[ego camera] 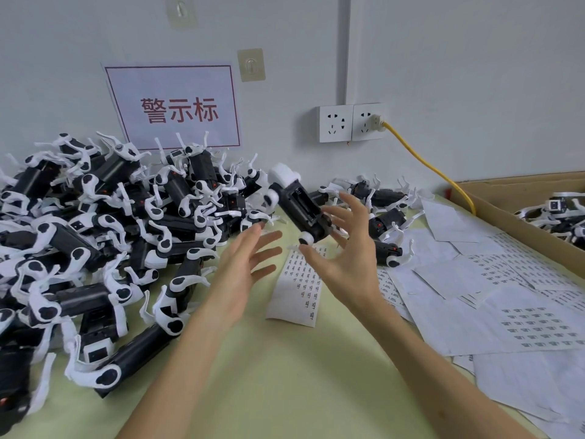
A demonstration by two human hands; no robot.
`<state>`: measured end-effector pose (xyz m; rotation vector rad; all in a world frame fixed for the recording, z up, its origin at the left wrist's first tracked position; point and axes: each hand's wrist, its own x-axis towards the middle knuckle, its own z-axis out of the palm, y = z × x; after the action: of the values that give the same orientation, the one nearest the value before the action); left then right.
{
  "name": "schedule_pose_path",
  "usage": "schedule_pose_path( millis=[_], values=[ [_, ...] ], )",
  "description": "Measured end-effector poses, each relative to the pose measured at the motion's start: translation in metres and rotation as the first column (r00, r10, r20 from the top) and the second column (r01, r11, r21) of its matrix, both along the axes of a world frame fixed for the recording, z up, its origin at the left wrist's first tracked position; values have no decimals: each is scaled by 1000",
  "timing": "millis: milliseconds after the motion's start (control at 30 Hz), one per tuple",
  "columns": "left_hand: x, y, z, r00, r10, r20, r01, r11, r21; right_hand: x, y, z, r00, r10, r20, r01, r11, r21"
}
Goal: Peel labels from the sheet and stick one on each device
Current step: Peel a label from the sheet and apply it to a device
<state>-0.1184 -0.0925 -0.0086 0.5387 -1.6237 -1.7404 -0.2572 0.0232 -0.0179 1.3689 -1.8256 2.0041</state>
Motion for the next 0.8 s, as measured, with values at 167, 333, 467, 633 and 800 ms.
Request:
schedule_pose_path(
  millis=[167,333,467,633,800],
  values=[
    [0,9,5,995,-60,-83,55,997,-61,8,-6,-9,982,96,-160,-88,994,59],
    [-1,9,2,972,-109,-210,125,990,61,12,-5,-10,967,124,-224,-86,982,170],
    [-4,12,-1,972,-70,-222,118,971,207,20,-2,-5,888,68,-455,28,979,202],
    [-2,10,-5,989,-86,-122,116,958,264,35,-2,-7,853,211,-478,-61,949,310],
    [-2,14,-3,985,-151,-81,166,961,223,32,2,-7,886,265,-379,-133,931,340]
  ],
)
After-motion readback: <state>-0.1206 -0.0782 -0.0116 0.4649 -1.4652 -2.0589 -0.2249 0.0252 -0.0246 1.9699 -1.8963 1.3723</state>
